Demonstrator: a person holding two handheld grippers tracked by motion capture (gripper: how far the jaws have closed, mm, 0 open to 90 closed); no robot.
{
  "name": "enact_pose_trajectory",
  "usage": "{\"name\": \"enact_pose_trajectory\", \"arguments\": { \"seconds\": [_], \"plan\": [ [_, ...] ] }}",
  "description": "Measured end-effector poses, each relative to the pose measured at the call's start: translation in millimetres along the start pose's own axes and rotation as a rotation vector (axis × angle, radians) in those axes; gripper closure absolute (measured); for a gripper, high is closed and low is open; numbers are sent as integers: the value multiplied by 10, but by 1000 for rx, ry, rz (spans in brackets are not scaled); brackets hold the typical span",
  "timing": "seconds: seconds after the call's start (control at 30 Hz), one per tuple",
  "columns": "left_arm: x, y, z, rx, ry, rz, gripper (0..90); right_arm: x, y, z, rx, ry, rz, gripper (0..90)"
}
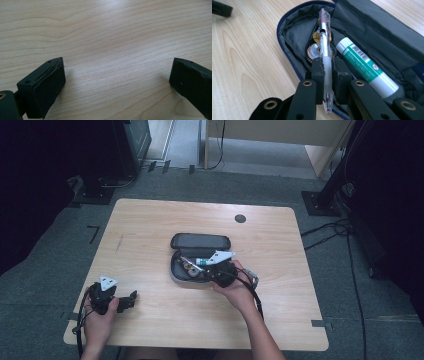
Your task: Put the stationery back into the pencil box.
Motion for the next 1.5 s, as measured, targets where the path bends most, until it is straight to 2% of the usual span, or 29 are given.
{"name": "enact_pose_trajectory", "arguments": {
  "seconds": [0.17, 0.3, 0.57, 0.67, 0.83, 0.93, 1.13, 1.27, 1.4, 1.47, 1.5],
  "plan": [
    [1, 0, 0, 0, 0, 1, 6, 68, 12, -39, 10, -23, 2, 810],
    [0, -1, 0, 1, 0, 0, 6, 99, 3, -43, -12, -50, 8, 810],
    [1, -2, -1, 2, 1, 0, 6, 89, 145, 33, 11, -83, 20, 795],
    [1, -2, -1, 2, 0, 0, 6, 75, 175, 24, 6, -76, 57, 755],
    [1, -1, 0, 1, 1, 0, 6, 20, 311, -20, 5, -33, 161, 715],
    [1, -1, 0, 1, 1, 0, 6, -57, 294, -26, 53, 4, 136, 695],
    [0, -1, 0, 1, -1, 0, 6, -247, 290, 21, 171, 91, 126, 506],
    [-1, -1, 0, 1, -1, 1, 6, -393, 317, 110, 245, 114, 152, 292],
    [0, 0, 0, 0, 0, 0, 6, -504, 371, 206, 328, 127, 164, 7],
    [0, 0, 0, 0, 0, 0, 6, -558, 403, 259, 344, 126, 185, 0],
    [0, 0, 0, 0, -1, 0, 6, -596, 412, 284, 334, 136, 201, 0]
  ]
}}
Point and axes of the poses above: each handheld gripper's, and its own axes: x roughly forward along the jaws, z roughly out of its underside, y roughly to its right, the point moved 7 cm from there along x, roughly forward along the jaws, and after that the axes turned 3 degrees about y, right-handed, at the moved point
